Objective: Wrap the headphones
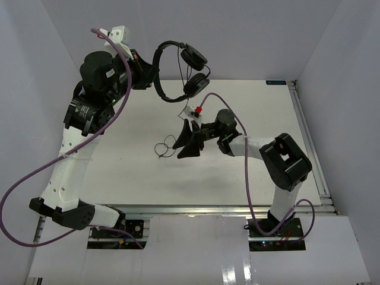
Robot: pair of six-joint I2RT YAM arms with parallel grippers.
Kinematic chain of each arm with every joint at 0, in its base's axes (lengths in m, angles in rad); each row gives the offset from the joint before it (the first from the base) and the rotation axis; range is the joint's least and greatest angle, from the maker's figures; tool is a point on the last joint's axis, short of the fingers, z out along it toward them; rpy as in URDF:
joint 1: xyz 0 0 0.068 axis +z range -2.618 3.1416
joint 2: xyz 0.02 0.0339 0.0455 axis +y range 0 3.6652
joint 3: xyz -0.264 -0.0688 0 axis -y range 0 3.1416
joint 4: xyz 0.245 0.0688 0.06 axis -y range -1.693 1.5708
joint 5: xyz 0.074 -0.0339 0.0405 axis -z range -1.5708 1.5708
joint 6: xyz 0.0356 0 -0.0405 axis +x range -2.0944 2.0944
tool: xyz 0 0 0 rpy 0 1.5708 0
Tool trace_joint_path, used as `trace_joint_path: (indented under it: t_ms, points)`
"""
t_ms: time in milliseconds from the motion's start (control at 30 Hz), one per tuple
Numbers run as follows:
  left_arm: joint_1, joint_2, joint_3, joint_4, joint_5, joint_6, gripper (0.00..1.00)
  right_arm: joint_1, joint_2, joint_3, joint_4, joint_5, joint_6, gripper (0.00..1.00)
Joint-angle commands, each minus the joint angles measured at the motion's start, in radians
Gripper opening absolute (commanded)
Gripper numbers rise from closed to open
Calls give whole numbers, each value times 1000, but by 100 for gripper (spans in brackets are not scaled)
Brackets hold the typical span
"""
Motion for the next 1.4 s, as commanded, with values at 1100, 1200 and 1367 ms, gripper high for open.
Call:
trace_joint_path:
  t_ms: [1100,1200,1367]
  points:
    - [-4,-34,-3,10,-119,28,0,-96,-356,43,-968,362,-956,66]
    - [-4,-36,-2,10,-119,28,0,-100,-345,47,-923,416,-899,64]
    - [-4,-47,-6,6,-126,34,0,-124,-338,42,-857,665,-774,66]
